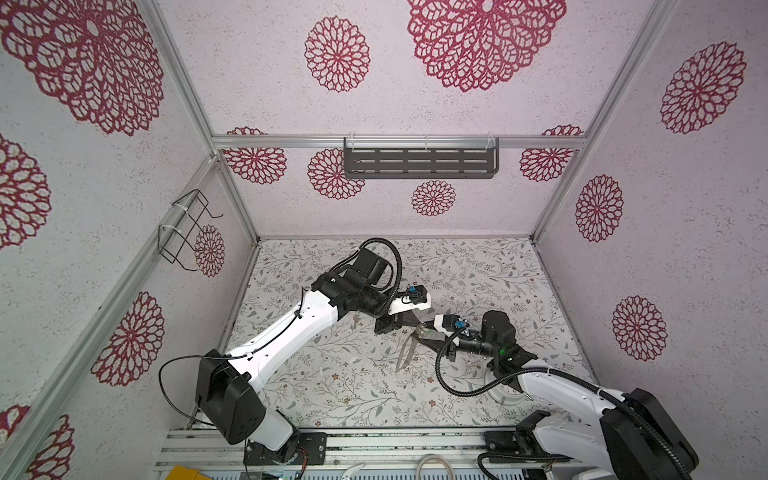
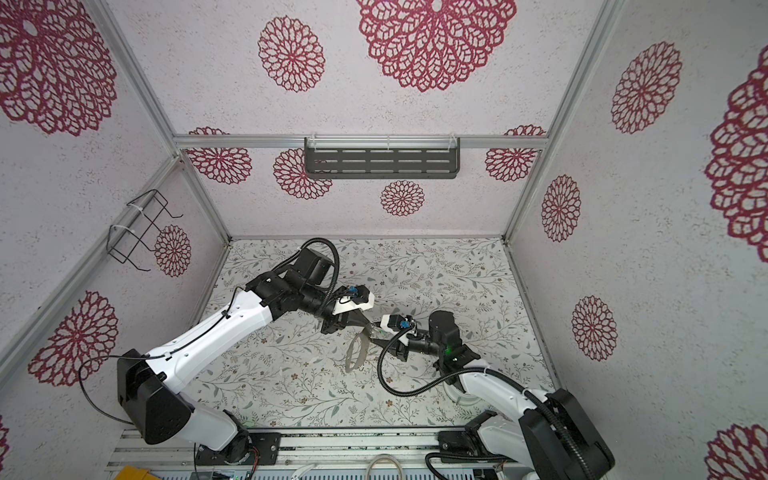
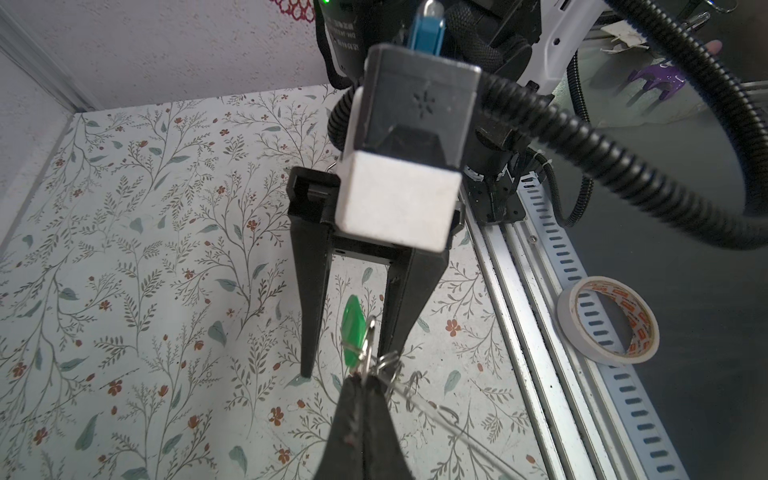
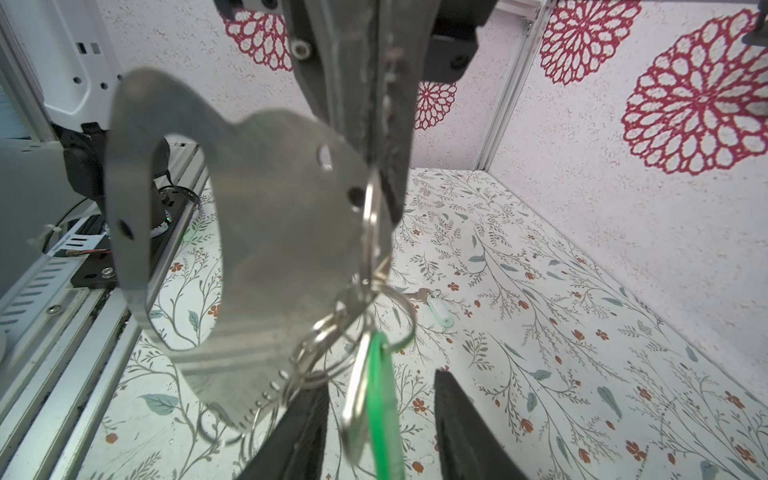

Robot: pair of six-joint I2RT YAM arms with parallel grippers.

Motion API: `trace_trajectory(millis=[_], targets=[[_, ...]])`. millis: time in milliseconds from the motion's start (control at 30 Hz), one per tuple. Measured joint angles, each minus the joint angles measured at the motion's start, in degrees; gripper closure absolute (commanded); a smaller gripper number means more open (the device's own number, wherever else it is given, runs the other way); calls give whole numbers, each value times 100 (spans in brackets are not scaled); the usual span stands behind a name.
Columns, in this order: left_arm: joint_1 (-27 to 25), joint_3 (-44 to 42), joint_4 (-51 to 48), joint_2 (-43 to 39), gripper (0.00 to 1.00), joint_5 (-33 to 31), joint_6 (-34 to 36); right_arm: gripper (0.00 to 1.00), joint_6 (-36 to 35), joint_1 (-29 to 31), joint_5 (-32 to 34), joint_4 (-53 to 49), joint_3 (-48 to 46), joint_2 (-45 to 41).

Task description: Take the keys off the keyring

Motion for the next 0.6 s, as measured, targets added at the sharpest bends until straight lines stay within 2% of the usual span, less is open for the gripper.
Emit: trace_trajectory(millis=[300, 600], targets=[[0, -24, 76, 0, 100, -11, -22, 58, 22, 68, 291, 396, -7, -74], [11, -37, 146, 0, 100, -24, -42, 66, 103, 68, 634, 680, -219, -225]])
